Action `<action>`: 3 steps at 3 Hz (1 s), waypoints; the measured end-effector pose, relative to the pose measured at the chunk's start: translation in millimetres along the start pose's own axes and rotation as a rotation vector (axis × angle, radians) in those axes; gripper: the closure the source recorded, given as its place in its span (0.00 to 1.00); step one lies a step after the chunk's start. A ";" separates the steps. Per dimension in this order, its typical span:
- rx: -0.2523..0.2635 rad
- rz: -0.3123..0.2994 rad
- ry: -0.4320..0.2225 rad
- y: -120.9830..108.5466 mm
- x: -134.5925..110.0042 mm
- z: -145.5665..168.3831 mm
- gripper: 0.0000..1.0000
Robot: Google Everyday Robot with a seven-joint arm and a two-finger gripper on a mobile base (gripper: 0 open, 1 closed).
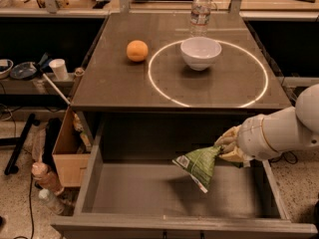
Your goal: Place green jalapeno chip bag into top drawer
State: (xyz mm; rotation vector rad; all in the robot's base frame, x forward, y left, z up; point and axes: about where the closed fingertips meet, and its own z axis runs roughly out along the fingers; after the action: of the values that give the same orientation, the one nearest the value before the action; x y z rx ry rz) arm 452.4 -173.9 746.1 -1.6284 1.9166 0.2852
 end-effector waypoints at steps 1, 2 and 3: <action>-0.011 0.015 0.007 4.3 9.8 11.6 1.00; -0.037 0.044 0.030 11.8 27.1 28.9 1.00; -0.054 0.045 0.041 15.0 33.4 36.5 1.00</action>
Offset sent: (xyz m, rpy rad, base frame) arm -0.0063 -0.0108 -0.0602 -0.0177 0.0939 -0.0480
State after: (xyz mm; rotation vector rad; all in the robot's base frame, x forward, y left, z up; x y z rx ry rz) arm 446.9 -178.8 695.0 -1.6395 1.9940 0.3274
